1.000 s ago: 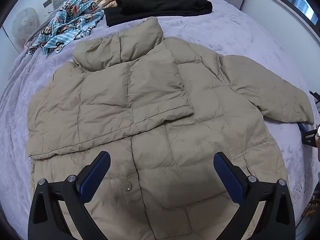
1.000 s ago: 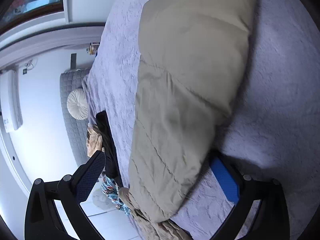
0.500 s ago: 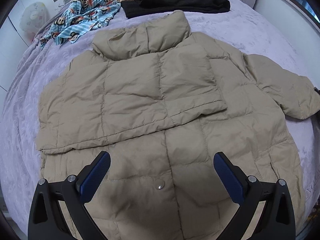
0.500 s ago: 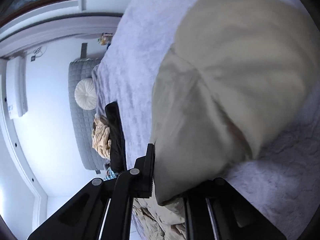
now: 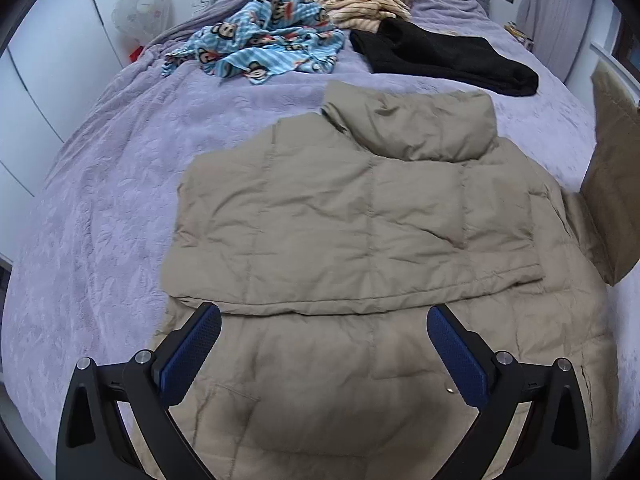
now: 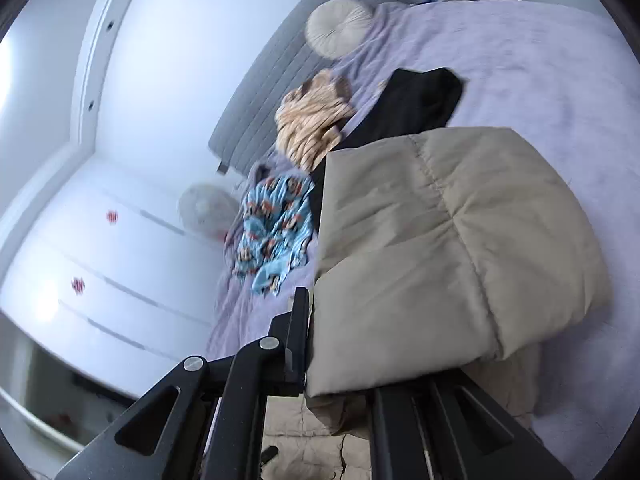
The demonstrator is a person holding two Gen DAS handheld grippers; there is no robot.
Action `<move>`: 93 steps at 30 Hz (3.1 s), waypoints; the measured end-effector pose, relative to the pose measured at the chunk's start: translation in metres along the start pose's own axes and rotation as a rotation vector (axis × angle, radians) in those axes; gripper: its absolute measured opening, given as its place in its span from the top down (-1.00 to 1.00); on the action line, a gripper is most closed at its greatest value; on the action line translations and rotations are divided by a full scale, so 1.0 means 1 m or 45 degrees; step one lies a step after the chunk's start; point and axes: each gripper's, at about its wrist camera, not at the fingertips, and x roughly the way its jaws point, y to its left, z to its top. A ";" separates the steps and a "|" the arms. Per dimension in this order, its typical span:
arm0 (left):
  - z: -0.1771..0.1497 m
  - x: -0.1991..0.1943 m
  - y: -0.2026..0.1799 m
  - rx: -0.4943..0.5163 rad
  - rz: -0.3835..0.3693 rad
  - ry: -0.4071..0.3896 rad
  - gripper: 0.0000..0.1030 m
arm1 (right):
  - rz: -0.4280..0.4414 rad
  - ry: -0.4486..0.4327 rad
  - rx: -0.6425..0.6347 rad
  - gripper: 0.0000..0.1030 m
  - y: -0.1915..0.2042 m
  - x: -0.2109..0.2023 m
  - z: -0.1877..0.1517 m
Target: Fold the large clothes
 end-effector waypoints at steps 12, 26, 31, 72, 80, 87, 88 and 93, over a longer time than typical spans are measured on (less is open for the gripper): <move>-0.003 0.027 0.060 -0.123 0.083 0.017 -1.00 | -0.262 0.503 -0.006 0.82 -0.019 0.160 -0.118; 0.017 0.047 0.042 -0.146 -0.056 0.031 -1.00 | -0.233 0.424 0.222 -0.46 -0.030 0.093 -0.092; 0.026 0.046 0.055 -0.189 -0.097 0.008 -1.00 | -0.218 0.240 0.467 -0.30 -0.067 0.073 -0.075; 0.060 0.075 -0.008 -0.107 -0.554 0.067 0.80 | -0.317 0.351 0.381 -0.15 -0.106 0.028 -0.096; 0.029 0.100 0.008 -0.054 -0.474 0.170 0.79 | -0.391 0.240 0.466 -0.10 -0.163 0.025 -0.067; 0.036 0.075 0.025 -0.045 -0.348 0.120 0.53 | -0.394 0.282 0.436 -0.13 -0.149 0.033 -0.069; 0.037 0.070 0.029 -0.045 -0.293 0.108 0.31 | -0.400 0.300 0.424 -0.13 -0.143 0.032 -0.069; 0.043 0.047 0.058 -0.086 -0.176 0.013 0.14 | -0.442 0.369 0.330 -0.14 -0.115 -0.004 -0.080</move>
